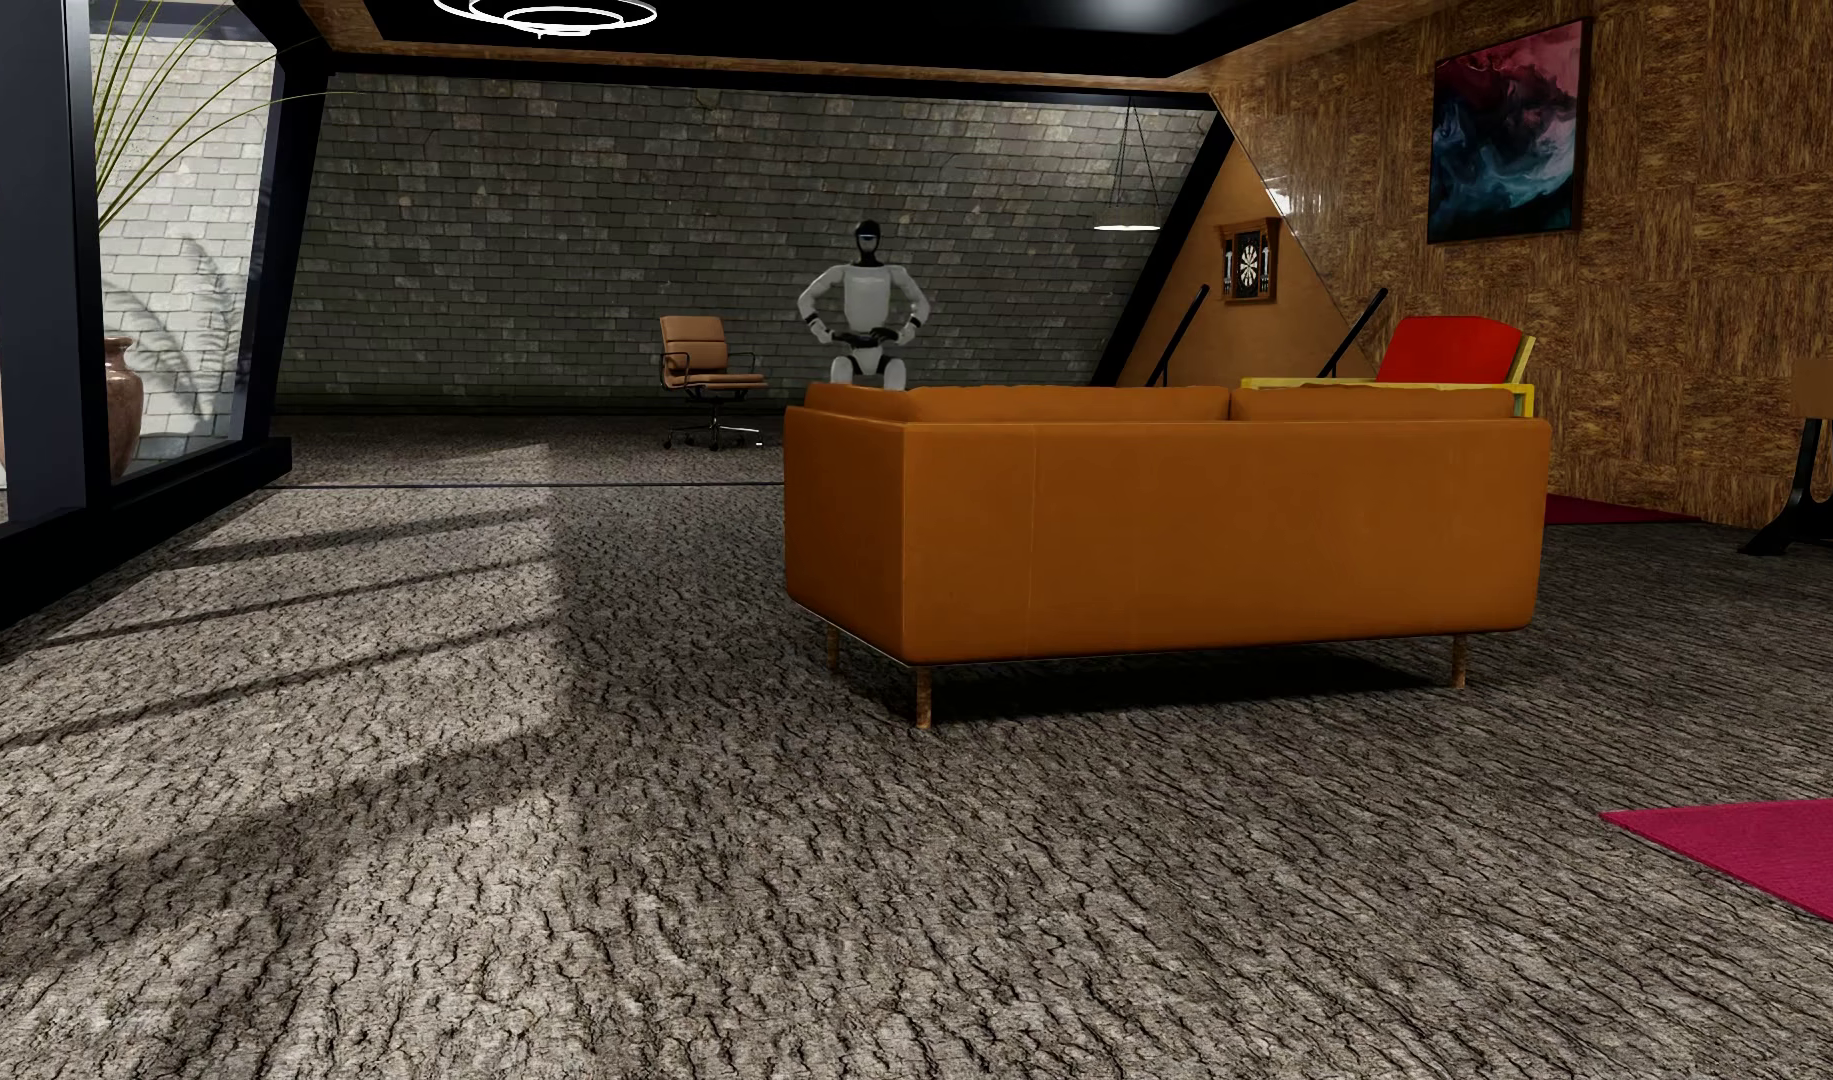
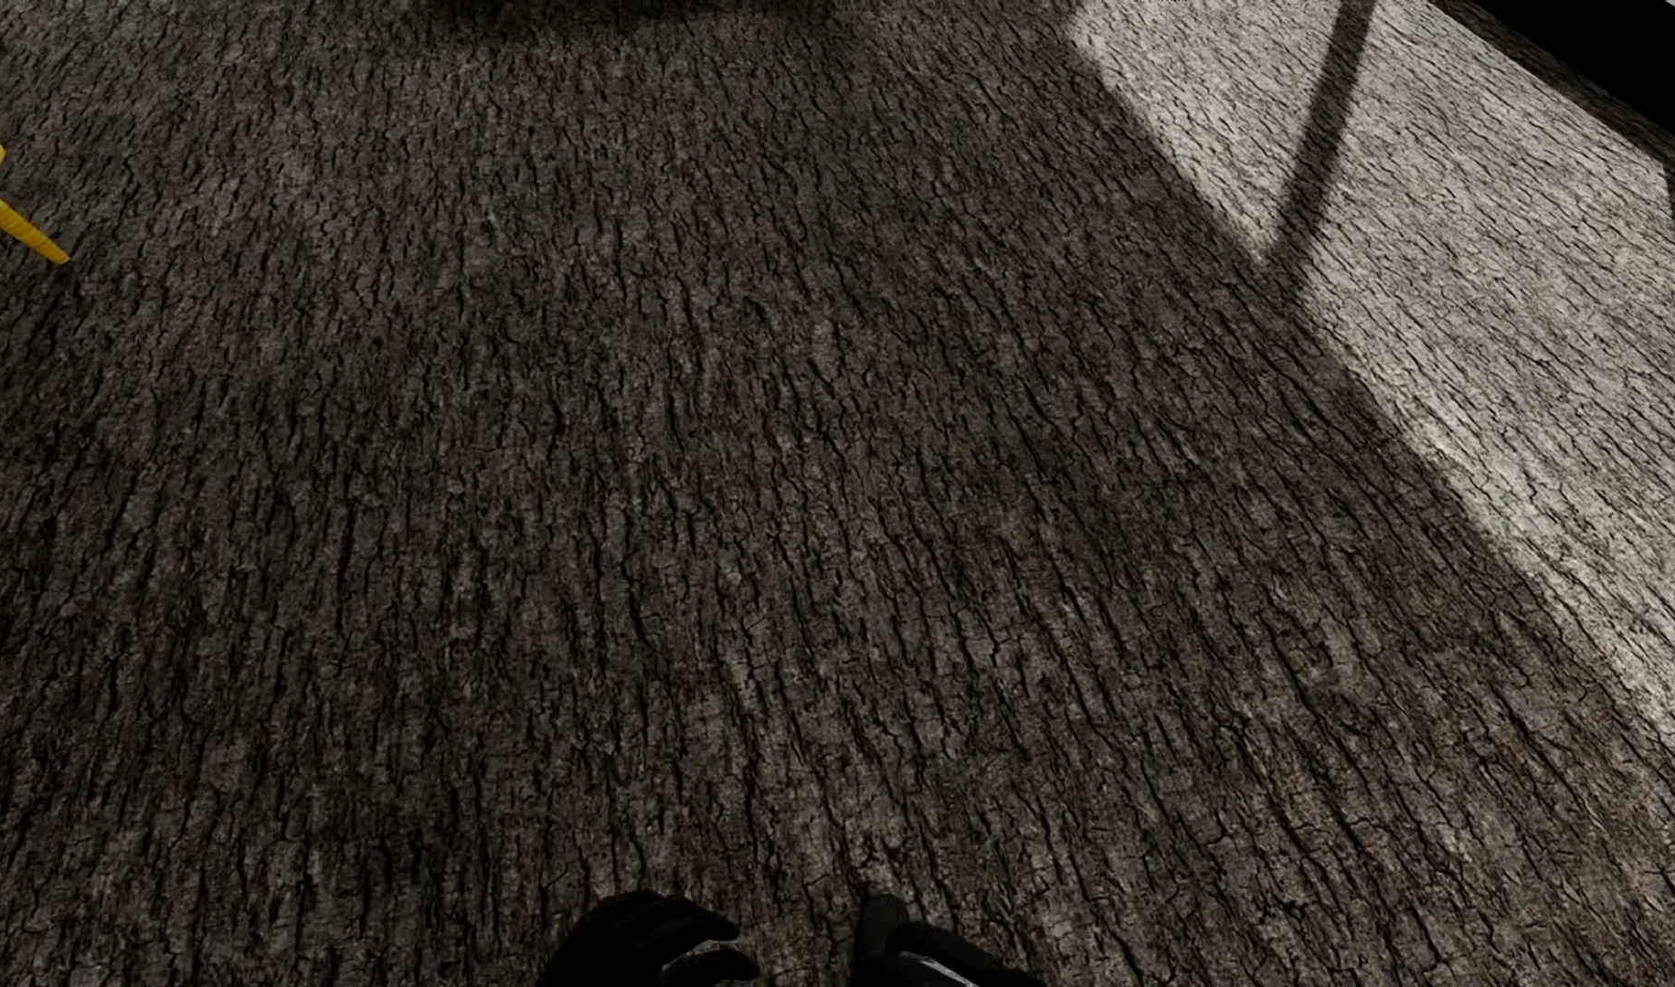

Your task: Walk towards the sofa

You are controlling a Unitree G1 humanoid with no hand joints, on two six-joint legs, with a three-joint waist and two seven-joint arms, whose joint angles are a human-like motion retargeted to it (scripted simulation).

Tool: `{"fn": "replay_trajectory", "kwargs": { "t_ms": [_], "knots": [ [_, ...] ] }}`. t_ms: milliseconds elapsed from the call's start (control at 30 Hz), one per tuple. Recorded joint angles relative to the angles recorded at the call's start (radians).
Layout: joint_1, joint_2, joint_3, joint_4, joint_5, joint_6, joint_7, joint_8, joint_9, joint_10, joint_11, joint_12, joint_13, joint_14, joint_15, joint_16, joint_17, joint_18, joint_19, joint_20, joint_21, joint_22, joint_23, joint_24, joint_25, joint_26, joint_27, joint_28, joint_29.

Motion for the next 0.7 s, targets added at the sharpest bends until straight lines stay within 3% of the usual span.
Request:
{"fn": "replay_trajectory", "kwargs": {
  "t_ms": [33,67,167,200,267,367,400,467,533,600,700],
  "knots": [
    [0.037,0.003,-0.005,0.000,0.040,0.008,-0.012,0.058,-0.004,-0.025,-0.090,-0.007,0.011,0.000,0.070,0.006,0.013,-0.004,0.017,-0.009,-0.027,0.000,0.000,-0.009,-0.010,0.000,-0.009,0.000,0.008],
    [0.069,0.022,-0.010,0.003,0.075,0.018,-0.027,0.122,-0.007,-0.035,-0.106,-0.015,0.022,-0.001,0.145,0.012,0.026,-0.006,-0.041,-0.018,-0.057,0.003,-0.002,-0.020,-0.031,0.001,-0.020,0.000,0.005],
    [0.109,0.052,-0.019,0.053,0.115,0.062,-0.055,0.108,-0.004,0.044,0.015,-0.021,0.007,0.101,0.033,-0.010,0.063,-0.029,-0.059,0.008,-0.092,0.027,-0.005,-0.004,-0.100,0.009,-0.068,0.001,-0.113],
    [0.106,0.084,-0.024,0.077,0.125,0.079,-0.070,0.090,-0.002,0.091,0.016,-0.011,0.001,0.176,0.009,-0.010,0.066,-0.050,-0.061,0.017,-0.084,0.036,0.004,0.007,-0.096,0.009,-0.067,0.001,-0.113],
    [0.046,0.162,-0.028,0.122,0.132,0.109,-0.126,0.049,0.003,0.274,-0.002,-0.014,0.007,0.383,-0.038,0.036,0.077,-0.119,-0.058,-0.010,-0.086,0.052,0.010,-0.008,-0.080,0.001,-0.059,0.001,-0.046],
    [-0.196,0.253,-0.035,0.214,0.151,0.153,-0.189,-0.016,0.012,0.728,0.006,-0.058,0.016,0.716,-0.137,0.123,0.108,-0.239,-0.051,-0.065,-0.070,0.044,0.025,0.013,-0.040,0.008,-0.074,0.001,-0.031],
    [-0.279,0.284,-0.034,0.247,0.160,0.168,-0.210,-0.035,0.015,0.842,0.011,-0.066,0.009,0.720,-0.172,0.133,0.113,-0.261,-0.049,-0.073,-0.052,0.034,0.032,0.013,-0.022,0.012,-0.078,0.001,-0.054],
    [-0.435,0.342,-0.025,0.290,0.180,0.192,-0.249,-0.066,0.022,0.950,0.035,-0.071,-0.022,0.525,-0.233,0.134,0.116,-0.185,-0.042,-0.065,-0.009,0.003,0.053,0.005,-0.009,0.020,-0.078,0.001,-0.108],
    [-0.552,0.403,-0.012,0.303,0.188,0.200,-0.253,-0.076,0.023,0.879,0.044,-0.048,-0.046,0.344,-0.280,0.138,0.112,-0.118,-0.034,-0.040,0.045,-0.022,0.086,0.027,0.008,0.033,-0.068,0.001,-0.121],
    [-0.619,0.460,0.005,0.284,0.184,0.191,-0.248,-0.068,0.019,0.628,0.028,-0.030,-0.051,0.248,-0.310,0.124,0.102,-0.102,-0.026,-0.012,0.096,-0.032,0.103,0.051,0.030,0.045,-0.053,0.001,-0.110],
    [-0.600,0.548,0.027,0.215,0.160,0.154,-0.301,-0.040,0.002,0.032,-0.055,0.002,-0.076,0.310,-0.329,0.056,0.092,-0.103,-0.013,0.056,0.140,-0.035,0.114,0.068,0.040,0.039,-0.031,0.001,-0.127]
  ]
}}
